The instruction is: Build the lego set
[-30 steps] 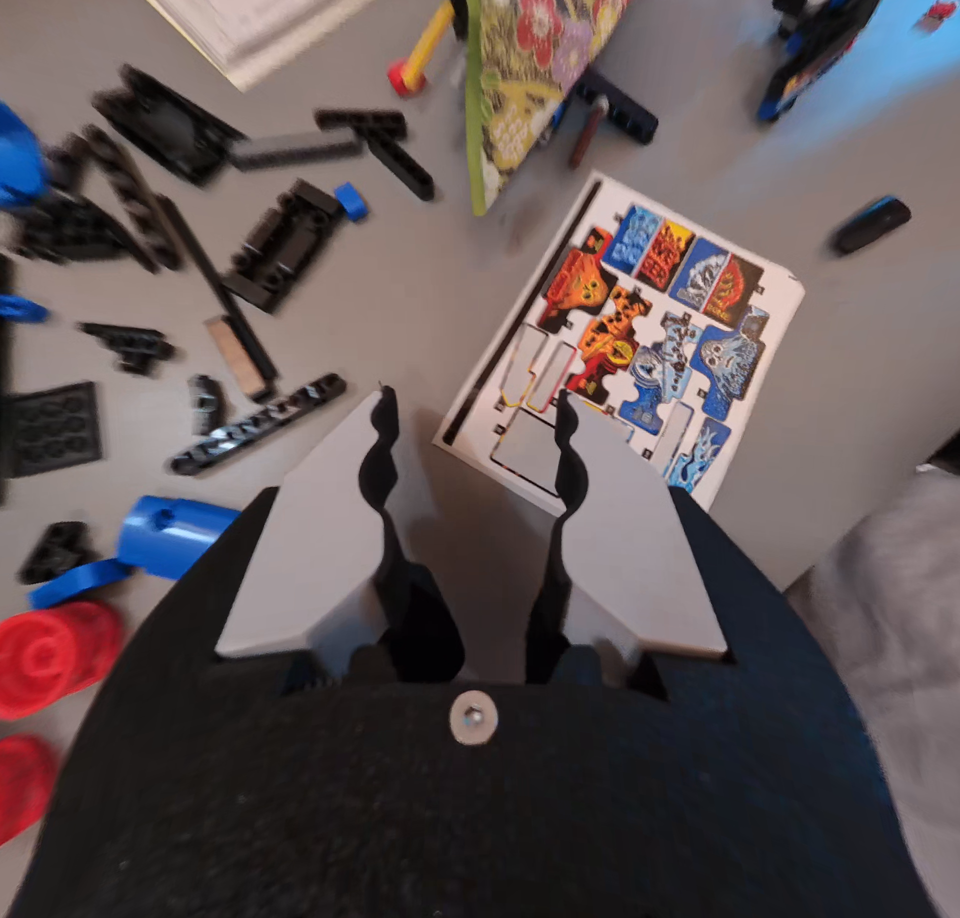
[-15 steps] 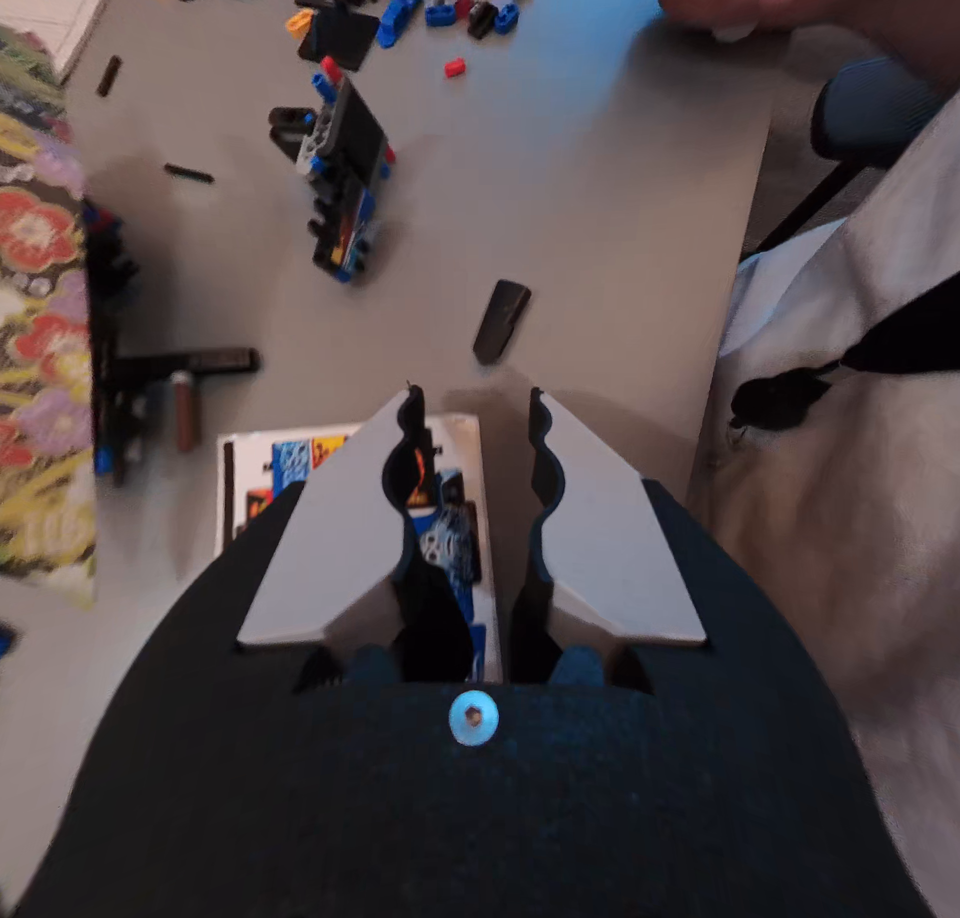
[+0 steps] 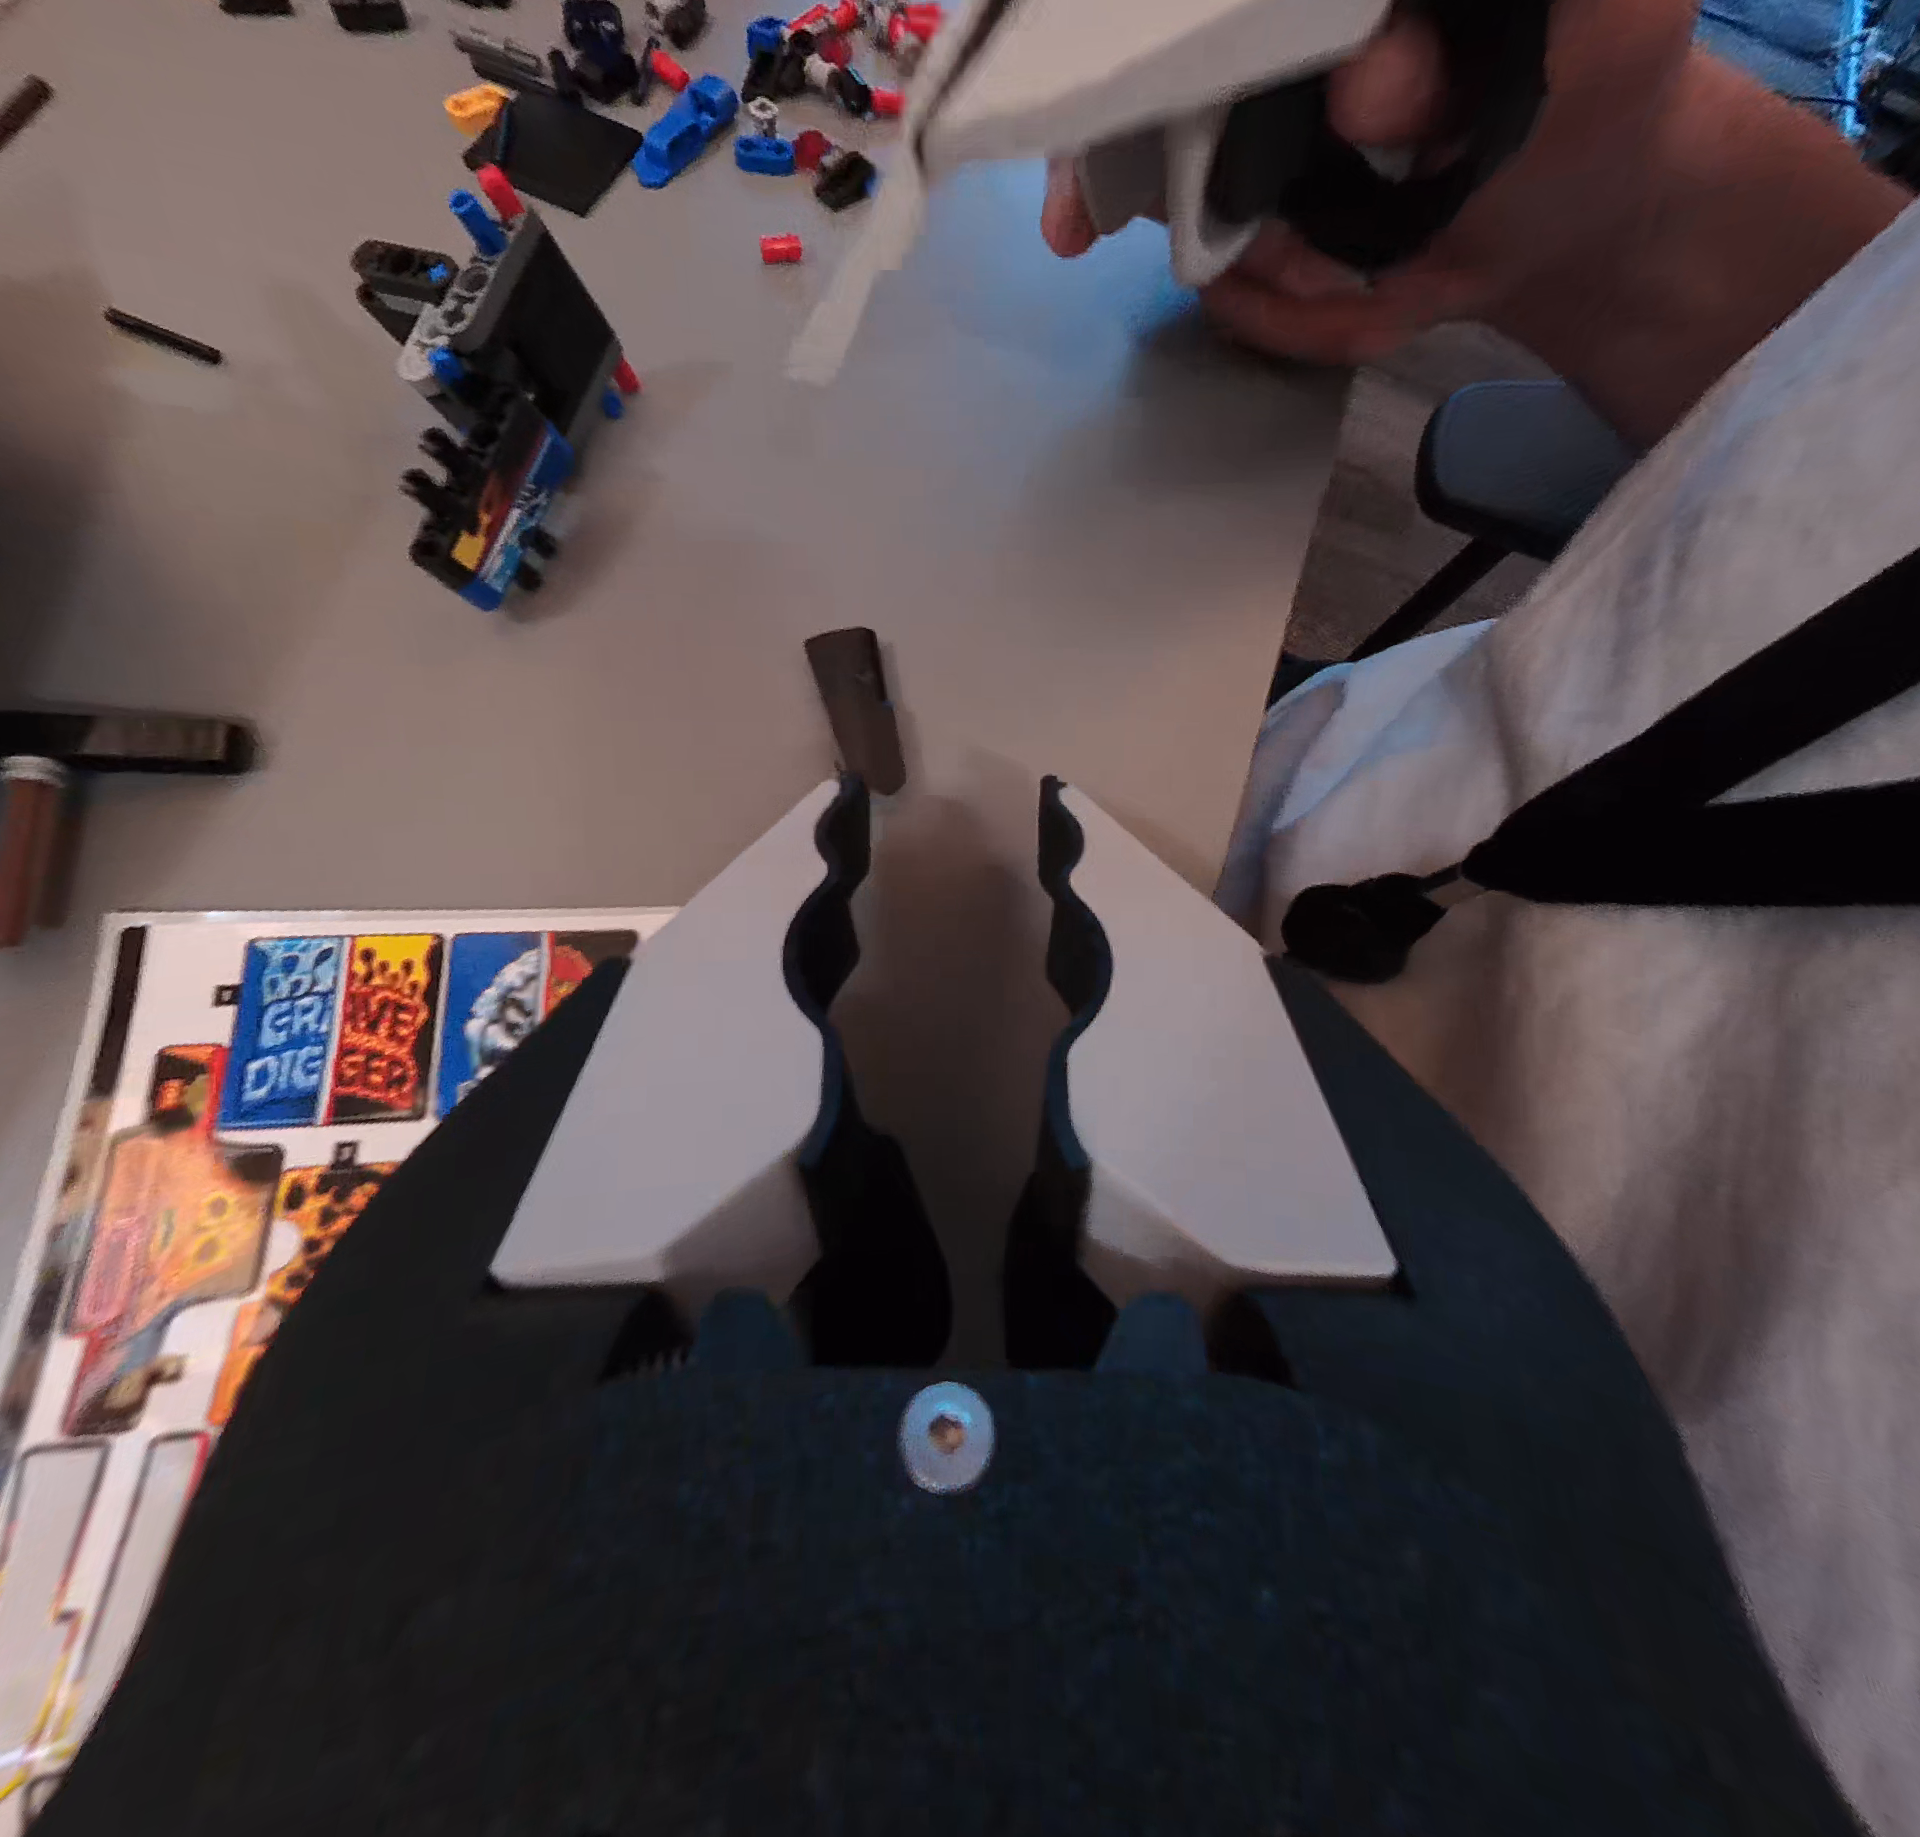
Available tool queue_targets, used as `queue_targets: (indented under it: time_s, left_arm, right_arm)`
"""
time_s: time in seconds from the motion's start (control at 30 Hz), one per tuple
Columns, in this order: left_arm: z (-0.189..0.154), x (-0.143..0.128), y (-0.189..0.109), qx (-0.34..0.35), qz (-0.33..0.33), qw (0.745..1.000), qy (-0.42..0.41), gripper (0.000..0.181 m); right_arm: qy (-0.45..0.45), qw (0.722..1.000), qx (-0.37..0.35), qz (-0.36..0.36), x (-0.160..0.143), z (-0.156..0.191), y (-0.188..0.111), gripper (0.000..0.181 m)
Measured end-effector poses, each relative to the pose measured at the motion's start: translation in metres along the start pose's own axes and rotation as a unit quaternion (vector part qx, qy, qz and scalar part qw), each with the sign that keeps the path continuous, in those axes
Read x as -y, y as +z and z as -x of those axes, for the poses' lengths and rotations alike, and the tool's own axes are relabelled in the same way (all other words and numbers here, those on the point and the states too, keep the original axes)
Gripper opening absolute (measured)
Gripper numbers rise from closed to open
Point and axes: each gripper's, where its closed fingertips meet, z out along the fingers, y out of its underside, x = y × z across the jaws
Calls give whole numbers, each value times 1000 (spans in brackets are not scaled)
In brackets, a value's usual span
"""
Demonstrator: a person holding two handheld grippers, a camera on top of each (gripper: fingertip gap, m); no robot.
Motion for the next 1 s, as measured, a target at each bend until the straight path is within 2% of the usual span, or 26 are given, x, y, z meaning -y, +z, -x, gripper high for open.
queue_targets:
  time_s: [0.03, 0.13, 0.3, 0.4, 0.47, 0.57, 0.63, 0.73, 0.83, 0.93, 1.0]
  left_arm:
    - [2, -1, -1, 4, 1, 1000, -1, 31]
    - [1, -6, 6, 2, 28, 1000, 7, 31]
    - [-20, 1, 11, -46, 19, 998, 26, 32]
    - [-8, -1, 6, -31, 17, 999, 39, 32]
    - [10, -3, 4, -11, 27, 998, 61, 33]
    - [27, 0, 3, -11, 45, 987, 151, 40]
    - [32, -1, 5, -24, 71, 969, 237, 45]
    - [20, 2, 11, -94, 69, 943, 310, 48]
    - [14, 6, 19, -144, 83, 931, 324, 51]
    - [20, 10, 26, -166, 85, 936, 300, 50]
    - [17, 8, 27, -189, 89, 941, 266, 38]
  right_arm:
    - [-48, 999, -12, 18, -5, 5, 2, 0]
    - [-155, 983, -67, 76, -22, 8, 11, 0]
    - [-209, 969, -93, 93, -29, 19, 16, 0]
    - [-246, 959, -95, 103, -34, 23, 11, 0]
    - [-303, 945, -81, 94, -35, 28, 9, 0]
    - [-380, 920, -55, 80, -38, 32, 9, 0]
    - [-403, 911, -52, 74, -38, 31, 8, 0]
    - [-423, 903, -43, 57, -39, 34, 8, 0]
    - [-469, 882, -49, 20, -36, 36, 9, 0]
    - [-490, 870, -46, 37, -44, 37, 10, 0]
    - [-501, 863, -47, 45, -48, 34, 11, 0]
